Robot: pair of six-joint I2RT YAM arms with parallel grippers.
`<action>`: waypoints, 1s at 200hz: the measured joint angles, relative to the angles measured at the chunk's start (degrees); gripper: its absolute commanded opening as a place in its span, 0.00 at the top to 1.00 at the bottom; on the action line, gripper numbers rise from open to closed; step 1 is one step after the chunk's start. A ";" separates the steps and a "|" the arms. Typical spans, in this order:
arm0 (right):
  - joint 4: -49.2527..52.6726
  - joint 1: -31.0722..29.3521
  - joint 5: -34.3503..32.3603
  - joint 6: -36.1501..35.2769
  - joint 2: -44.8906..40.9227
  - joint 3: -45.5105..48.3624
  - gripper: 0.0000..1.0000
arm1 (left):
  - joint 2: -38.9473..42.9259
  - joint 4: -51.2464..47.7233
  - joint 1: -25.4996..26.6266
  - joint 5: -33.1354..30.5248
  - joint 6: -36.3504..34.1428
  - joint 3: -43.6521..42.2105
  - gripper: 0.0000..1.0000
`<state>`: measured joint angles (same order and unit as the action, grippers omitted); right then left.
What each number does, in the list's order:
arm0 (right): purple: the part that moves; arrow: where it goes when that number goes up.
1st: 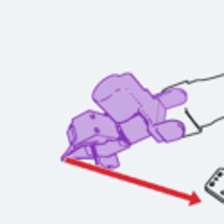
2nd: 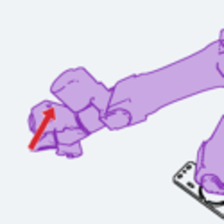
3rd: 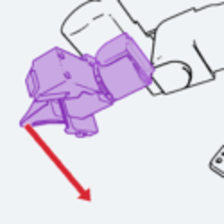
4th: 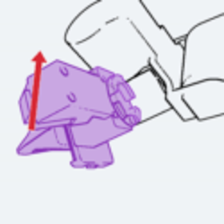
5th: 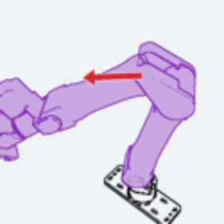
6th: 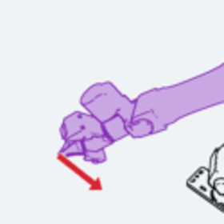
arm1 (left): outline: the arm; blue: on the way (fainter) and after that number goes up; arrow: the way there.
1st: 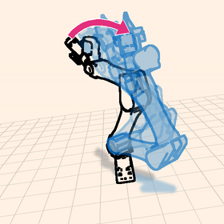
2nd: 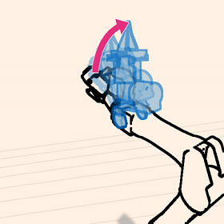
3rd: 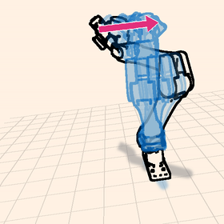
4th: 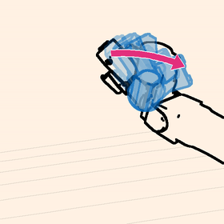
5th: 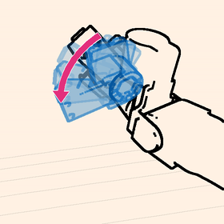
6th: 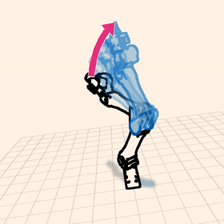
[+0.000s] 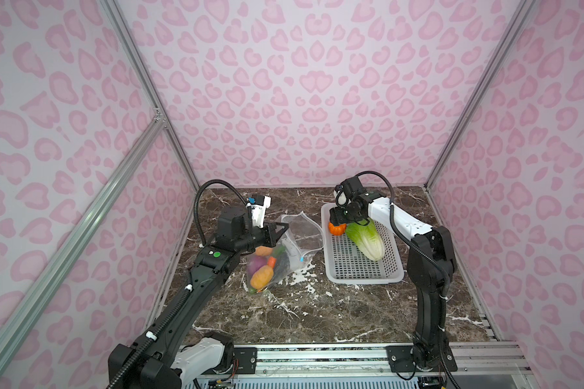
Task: Place the food in the zip-top bag and seal the zipper
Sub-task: 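Reach into the basket and grasp the orange pumpkin with the right gripper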
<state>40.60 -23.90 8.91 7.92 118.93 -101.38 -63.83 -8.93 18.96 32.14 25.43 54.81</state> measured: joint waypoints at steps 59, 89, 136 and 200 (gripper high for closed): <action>1.66 -0.48 -2.93 -1.03 4.66 -2.51 0.22 | -0.33 0.00 0.28 0.00 0.00 0.00 0.98; 2.51 -0.70 -3.82 -1.07 7.23 -4.70 0.22 | -0.39 -0.02 0.48 0.00 0.00 0.02 0.98; 4.07 -1.05 -4.94 -1.40 9.99 -7.65 0.13 | -0.39 -0.04 0.66 -0.02 -0.02 0.04 0.98; 4.68 -1.22 -5.84 -2.16 11.47 -8.15 0.07 | -0.39 -0.20 0.66 -0.02 -0.02 0.04 0.98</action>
<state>45.28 -25.12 3.07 5.76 130.41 -109.54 -64.23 -9.13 19.62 32.12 25.41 54.85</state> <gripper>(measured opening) 0.943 0.050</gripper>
